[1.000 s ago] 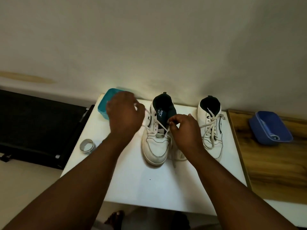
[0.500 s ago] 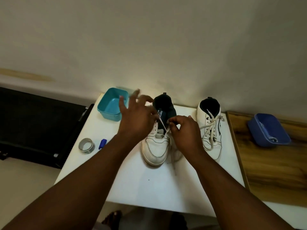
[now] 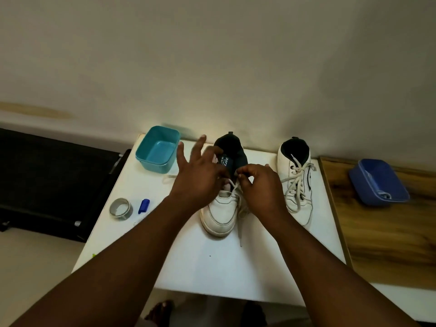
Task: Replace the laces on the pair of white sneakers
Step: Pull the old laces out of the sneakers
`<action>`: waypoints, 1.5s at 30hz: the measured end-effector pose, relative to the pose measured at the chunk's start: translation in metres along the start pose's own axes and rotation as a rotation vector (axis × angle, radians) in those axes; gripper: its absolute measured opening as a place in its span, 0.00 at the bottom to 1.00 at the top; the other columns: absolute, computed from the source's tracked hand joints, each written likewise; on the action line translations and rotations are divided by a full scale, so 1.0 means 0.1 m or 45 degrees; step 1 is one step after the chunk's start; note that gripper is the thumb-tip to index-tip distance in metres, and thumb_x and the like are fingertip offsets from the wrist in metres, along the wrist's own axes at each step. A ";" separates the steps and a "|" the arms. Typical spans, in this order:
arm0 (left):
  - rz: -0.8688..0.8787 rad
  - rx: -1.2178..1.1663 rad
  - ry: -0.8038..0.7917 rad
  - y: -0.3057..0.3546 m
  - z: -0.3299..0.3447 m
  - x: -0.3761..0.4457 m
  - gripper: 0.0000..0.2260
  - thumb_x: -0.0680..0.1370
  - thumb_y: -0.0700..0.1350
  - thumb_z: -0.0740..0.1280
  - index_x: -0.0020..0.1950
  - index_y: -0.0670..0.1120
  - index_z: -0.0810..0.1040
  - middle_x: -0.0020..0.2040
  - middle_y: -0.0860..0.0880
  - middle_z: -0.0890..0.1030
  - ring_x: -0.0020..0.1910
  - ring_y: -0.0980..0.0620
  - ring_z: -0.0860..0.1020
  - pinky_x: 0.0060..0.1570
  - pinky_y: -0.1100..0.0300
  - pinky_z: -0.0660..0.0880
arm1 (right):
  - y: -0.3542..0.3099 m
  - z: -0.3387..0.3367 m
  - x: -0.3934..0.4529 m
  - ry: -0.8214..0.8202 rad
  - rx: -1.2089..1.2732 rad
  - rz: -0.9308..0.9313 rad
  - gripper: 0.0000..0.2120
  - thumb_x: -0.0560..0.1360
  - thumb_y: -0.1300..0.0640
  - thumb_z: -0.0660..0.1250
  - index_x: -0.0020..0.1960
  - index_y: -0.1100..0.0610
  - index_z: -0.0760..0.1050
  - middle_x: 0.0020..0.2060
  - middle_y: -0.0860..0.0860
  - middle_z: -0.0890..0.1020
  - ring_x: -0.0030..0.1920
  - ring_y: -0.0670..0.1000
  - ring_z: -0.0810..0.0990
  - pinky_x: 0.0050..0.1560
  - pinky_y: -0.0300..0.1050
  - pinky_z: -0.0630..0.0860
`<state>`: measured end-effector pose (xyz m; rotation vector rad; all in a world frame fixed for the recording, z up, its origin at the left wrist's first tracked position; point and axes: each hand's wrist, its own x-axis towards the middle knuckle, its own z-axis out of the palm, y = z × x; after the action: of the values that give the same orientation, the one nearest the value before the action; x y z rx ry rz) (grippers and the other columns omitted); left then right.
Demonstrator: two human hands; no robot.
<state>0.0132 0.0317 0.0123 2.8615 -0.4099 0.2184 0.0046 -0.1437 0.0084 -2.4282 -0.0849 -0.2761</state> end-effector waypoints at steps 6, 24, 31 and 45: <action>-0.455 -0.343 0.722 -0.34 -0.27 0.08 0.12 0.75 0.49 0.62 0.50 0.45 0.81 0.52 0.47 0.82 0.56 0.43 0.78 0.60 0.42 0.73 | 0.00 -0.02 -0.01 0.024 0.011 0.007 0.07 0.78 0.61 0.70 0.51 0.54 0.86 0.48 0.49 0.87 0.50 0.50 0.81 0.68 0.58 0.72; -0.552 -0.175 0.085 0.04 -0.11 0.02 0.21 0.79 0.66 0.61 0.56 0.50 0.79 0.54 0.45 0.79 0.54 0.43 0.78 0.49 0.51 0.74 | -0.17 0.15 -0.16 -0.193 -0.601 -0.152 0.07 0.75 0.47 0.69 0.52 0.45 0.83 0.78 0.59 0.63 0.80 0.68 0.50 0.78 0.67 0.47; -0.584 0.104 -0.096 0.11 -0.02 0.07 0.25 0.77 0.70 0.58 0.53 0.54 0.85 0.65 0.46 0.76 0.74 0.41 0.63 0.70 0.35 0.57 | -0.19 0.19 -0.14 -0.265 -0.663 -0.173 0.09 0.79 0.47 0.66 0.56 0.43 0.82 0.82 0.54 0.58 0.81 0.65 0.46 0.76 0.64 0.36; -0.507 0.005 -0.038 0.09 -0.01 0.09 0.17 0.81 0.56 0.59 0.52 0.49 0.83 0.63 0.46 0.75 0.68 0.44 0.68 0.66 0.41 0.64 | -0.10 0.16 -0.25 -0.069 -0.724 -0.146 0.12 0.72 0.57 0.71 0.55 0.50 0.80 0.76 0.61 0.68 0.78 0.69 0.57 0.76 0.70 0.52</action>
<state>0.0189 0.0214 0.0165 2.8758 0.1584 0.1021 -0.0180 -0.1250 -0.0029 -3.0017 -0.1921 -0.3190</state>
